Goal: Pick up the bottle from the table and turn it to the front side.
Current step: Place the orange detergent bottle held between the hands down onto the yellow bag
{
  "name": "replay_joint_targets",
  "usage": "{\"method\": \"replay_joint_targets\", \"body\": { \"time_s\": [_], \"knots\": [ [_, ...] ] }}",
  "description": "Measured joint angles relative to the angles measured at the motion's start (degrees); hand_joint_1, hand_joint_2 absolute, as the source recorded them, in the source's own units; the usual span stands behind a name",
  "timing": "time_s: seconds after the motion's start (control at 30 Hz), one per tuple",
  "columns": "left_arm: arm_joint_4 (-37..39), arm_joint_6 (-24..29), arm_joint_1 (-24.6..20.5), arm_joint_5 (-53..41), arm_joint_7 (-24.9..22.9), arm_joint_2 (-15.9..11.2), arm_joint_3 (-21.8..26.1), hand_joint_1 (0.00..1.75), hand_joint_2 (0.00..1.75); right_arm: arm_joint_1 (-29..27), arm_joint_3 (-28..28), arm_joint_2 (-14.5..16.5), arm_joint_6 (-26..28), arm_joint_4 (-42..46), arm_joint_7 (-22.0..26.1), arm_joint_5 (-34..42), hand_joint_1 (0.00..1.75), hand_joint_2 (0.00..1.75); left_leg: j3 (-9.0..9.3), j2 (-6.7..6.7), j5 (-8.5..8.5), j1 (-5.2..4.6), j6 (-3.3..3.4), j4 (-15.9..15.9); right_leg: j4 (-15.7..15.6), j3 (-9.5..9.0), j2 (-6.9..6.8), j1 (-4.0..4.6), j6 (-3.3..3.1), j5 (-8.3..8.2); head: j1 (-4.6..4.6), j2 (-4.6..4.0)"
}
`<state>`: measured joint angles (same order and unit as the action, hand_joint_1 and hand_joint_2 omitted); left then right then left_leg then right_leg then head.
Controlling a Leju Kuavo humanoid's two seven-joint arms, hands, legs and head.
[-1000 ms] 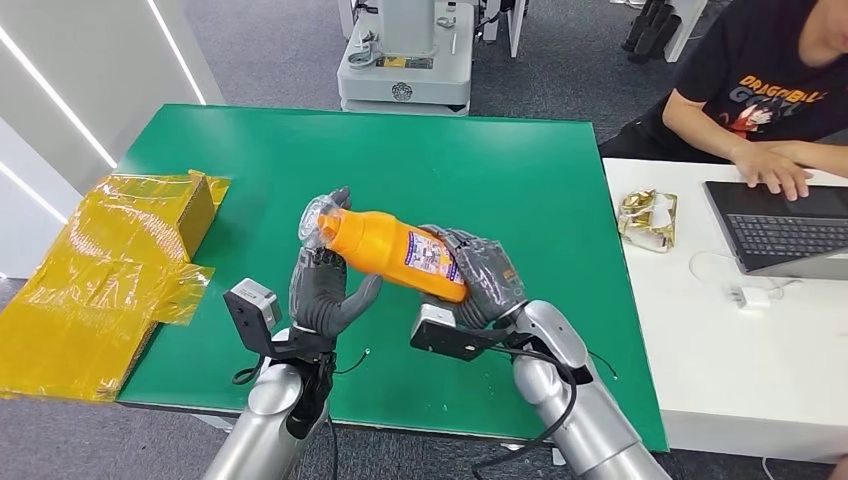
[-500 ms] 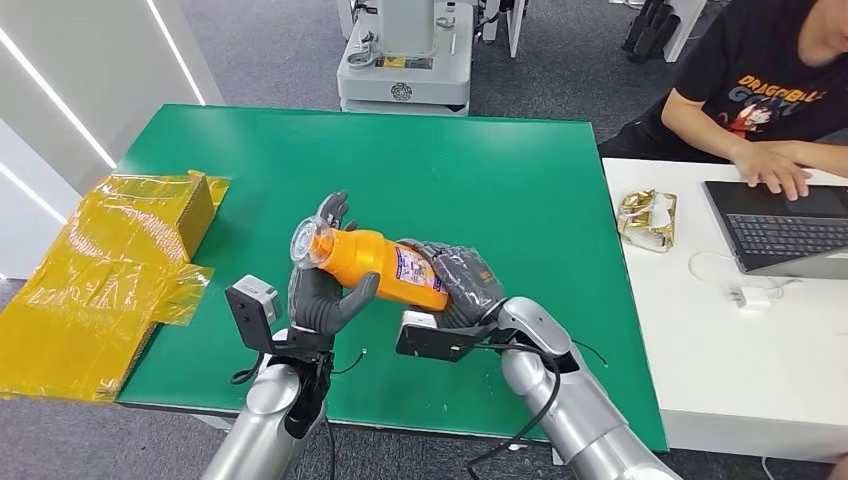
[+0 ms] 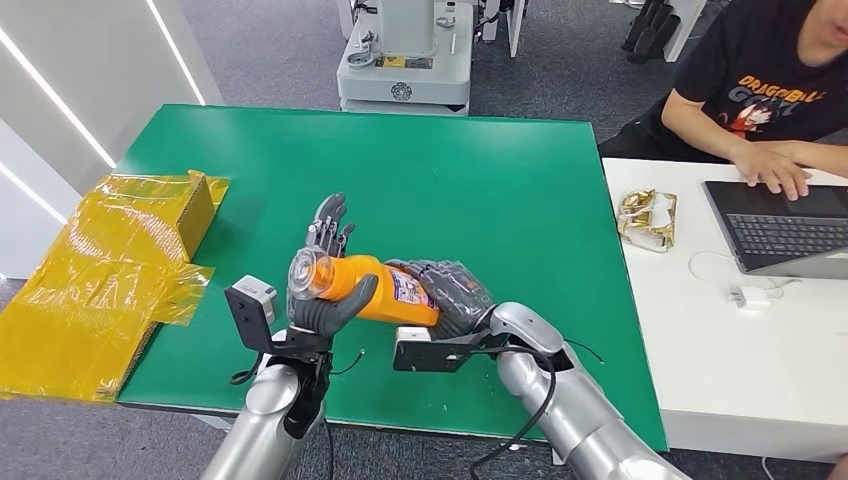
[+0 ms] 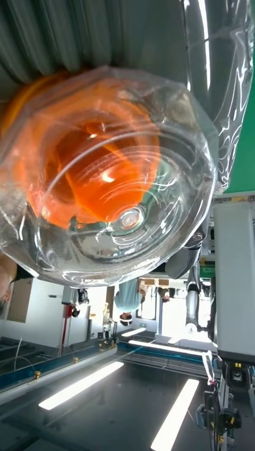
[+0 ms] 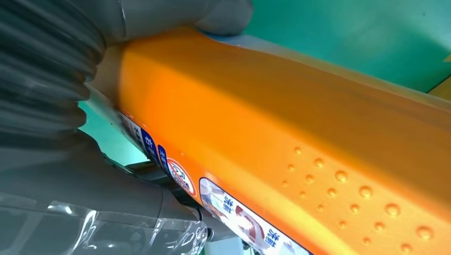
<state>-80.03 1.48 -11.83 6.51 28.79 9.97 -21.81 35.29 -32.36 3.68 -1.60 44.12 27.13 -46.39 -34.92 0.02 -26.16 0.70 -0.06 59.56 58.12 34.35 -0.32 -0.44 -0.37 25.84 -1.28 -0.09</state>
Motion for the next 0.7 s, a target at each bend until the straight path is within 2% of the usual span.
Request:
{"method": "replay_joint_targets", "body": {
  "time_s": [0.07, 0.17, 0.37, 0.53, 0.6, 0.7],
  "knots": [
    [0.06, 0.14, 0.07, 0.01, 0.0, 0.0, 0.0, 1.6, 1.75, 0.01, -0.16, -0.01, -0.05, -0.13, 0.03, 0.11, 1.75, 1.75, 0.0, 0.0, 0.0, 0.0, 0.0, 0.0, 0.0, 0.0, 0.0, 0.0, 0.0, 0.0, -0.01, 0.0],
    [0.17, 0.15, 0.16, 0.06, 0.0, 0.0, 0.0, 1.75, 1.75, 0.01, -0.21, -0.01, -0.14, -0.33, 0.04, 0.16, 1.75, 1.75, 0.0, 0.0, 0.0, 0.0, 0.0, 0.0, 0.0, 0.0, 0.0, 0.0, 0.0, 0.0, 0.0, 0.0],
    [0.19, 0.14, 0.41, 0.08, 0.0, 0.02, 0.0, 1.75, 1.75, 0.0, -0.21, -0.02, 0.17, -0.57, -0.01, 0.53, 1.74, 1.75, 0.0, 0.0, 0.0, 0.0, 0.0, 0.0, 0.0, 0.01, 0.0, 0.0, 0.0, 0.0, 0.0, 0.0],
    [0.24, 0.14, 0.41, 0.08, 0.05, 0.02, 0.0, 1.75, 1.75, -0.03, -0.25, -0.09, 0.75, -0.58, -0.37, 0.25, 1.67, 1.75, 0.0, 0.01, 0.0, 0.0, 0.0, 0.0, 0.0, 0.02, 0.01, 0.0, 0.0, 0.0, 0.0, 0.0],
    [0.26, 0.14, 0.39, 0.08, 0.1, 0.04, 0.0, 1.75, 1.75, -0.09, -0.32, -0.08, 1.11, -0.57, -0.38, 0.15, 1.5, 1.75, 0.0, 0.01, 0.0, 0.0, 0.0, 0.0, 0.0, 0.02, 0.01, 0.0, 0.0, 0.0, 0.0, 0.0],
    [0.27, 0.16, 0.34, 0.06, 0.36, 0.23, 0.0, 1.75, 1.75, -0.28, -0.55, -0.05, 2.64, -0.51, -1.16, -0.44, 0.99, 1.75, 0.0, 0.01, 0.0, 0.0, 0.0, 0.0, 0.0, 0.02, 0.02, 0.0, 0.0, 0.0, 0.01, 0.0]
  ]
}}
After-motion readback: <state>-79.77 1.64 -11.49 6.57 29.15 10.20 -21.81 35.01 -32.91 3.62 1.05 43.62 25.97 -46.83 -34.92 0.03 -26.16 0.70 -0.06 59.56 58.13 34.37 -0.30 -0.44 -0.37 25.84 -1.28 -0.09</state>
